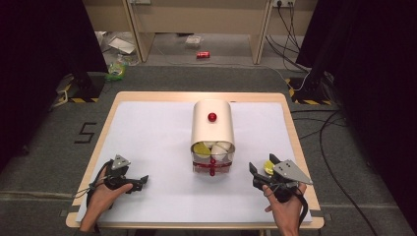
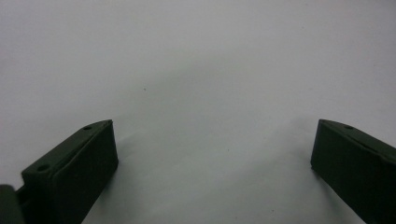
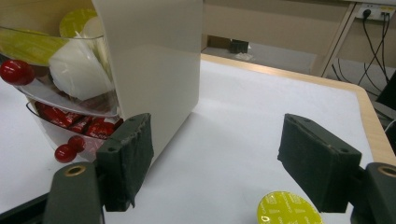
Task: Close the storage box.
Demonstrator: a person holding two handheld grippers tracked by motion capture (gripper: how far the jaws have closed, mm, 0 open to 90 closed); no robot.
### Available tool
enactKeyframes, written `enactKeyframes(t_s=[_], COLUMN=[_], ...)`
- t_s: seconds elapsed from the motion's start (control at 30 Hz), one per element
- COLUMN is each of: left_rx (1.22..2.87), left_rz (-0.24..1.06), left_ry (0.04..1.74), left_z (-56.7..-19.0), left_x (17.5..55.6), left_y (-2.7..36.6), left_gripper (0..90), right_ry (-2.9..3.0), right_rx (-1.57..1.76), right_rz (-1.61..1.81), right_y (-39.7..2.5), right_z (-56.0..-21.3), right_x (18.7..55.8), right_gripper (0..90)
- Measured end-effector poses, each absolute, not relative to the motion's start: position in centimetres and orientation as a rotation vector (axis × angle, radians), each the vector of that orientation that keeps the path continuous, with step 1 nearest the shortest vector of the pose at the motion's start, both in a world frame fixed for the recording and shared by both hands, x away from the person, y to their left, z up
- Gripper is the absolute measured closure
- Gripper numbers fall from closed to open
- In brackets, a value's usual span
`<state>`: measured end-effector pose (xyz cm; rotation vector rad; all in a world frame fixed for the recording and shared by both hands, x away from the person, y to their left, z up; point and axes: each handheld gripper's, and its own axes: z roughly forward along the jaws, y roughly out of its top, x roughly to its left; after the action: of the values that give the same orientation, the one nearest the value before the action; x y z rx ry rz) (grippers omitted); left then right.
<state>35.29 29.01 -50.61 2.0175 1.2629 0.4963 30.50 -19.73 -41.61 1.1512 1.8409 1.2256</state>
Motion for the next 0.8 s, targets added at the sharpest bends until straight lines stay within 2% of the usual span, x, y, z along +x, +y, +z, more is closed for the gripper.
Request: enactKeyframes(t_s=[0.8], left_rx=[2.017], left_rz=[0.496], left_ry=[1.264], left_z=[-50.61], left_x=[35.28], left_y=[29.01], left_gripper=[0.0], right_ry=[1.847], right_rx=[1.165], right_rz=[1.207], right_y=[-20.44], right_z=[-42.29], right_x=[29.70], right_gripper=[26.5])
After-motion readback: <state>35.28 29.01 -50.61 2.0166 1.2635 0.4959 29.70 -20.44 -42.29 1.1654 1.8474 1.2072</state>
